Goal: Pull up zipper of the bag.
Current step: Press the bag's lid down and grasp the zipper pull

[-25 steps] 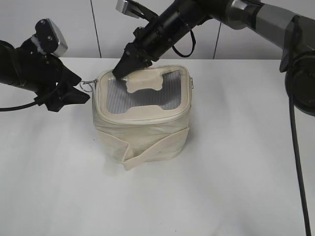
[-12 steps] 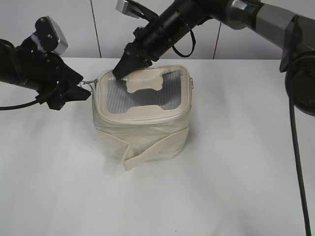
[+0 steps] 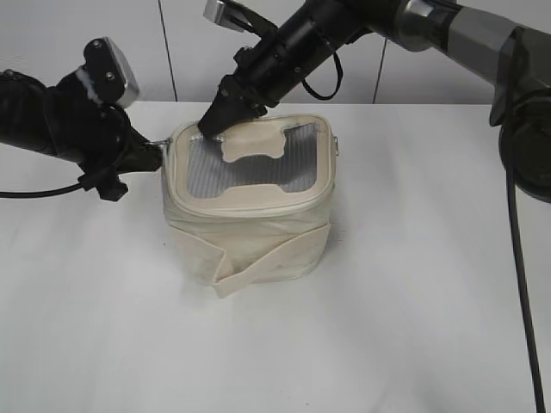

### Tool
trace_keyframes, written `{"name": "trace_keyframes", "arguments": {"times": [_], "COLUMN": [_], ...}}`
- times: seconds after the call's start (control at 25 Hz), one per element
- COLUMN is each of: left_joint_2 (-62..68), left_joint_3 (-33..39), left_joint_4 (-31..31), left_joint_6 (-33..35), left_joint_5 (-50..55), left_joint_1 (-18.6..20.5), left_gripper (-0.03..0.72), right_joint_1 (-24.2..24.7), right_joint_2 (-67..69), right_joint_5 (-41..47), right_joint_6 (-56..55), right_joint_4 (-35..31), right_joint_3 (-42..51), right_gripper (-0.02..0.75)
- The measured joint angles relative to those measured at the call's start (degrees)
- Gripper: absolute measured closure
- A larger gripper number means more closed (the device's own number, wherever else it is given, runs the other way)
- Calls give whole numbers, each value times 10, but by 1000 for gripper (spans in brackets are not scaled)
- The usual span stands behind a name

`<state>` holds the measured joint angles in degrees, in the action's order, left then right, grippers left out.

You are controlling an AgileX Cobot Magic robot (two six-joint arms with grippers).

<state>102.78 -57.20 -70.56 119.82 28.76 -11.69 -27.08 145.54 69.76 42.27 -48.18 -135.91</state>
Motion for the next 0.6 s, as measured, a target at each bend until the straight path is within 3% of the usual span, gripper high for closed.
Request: {"name": "trace_keyframes", "arguments": {"times": [0.16, 0.36, 0.6], "left_joint_2": [0, -5, -40], "left_joint_3": [0, 0, 0], "left_joint_4": [24, 45, 112], "left_joint_6": [0, -15, -101], "left_joint_5": [-4, -8, 17], "left_joint_1": [0, 0, -1], "left_gripper": [666, 681, 682], "right_joint_1": [1, 1, 1], "right_joint_2": [0, 0, 0], "right_joint_5": [0, 0, 0], "right_joint_6": [0, 0, 0], "right_joint_4": [0, 0, 0], "right_joint_3": [0, 0, 0], "right_gripper": [687, 687, 687]}}
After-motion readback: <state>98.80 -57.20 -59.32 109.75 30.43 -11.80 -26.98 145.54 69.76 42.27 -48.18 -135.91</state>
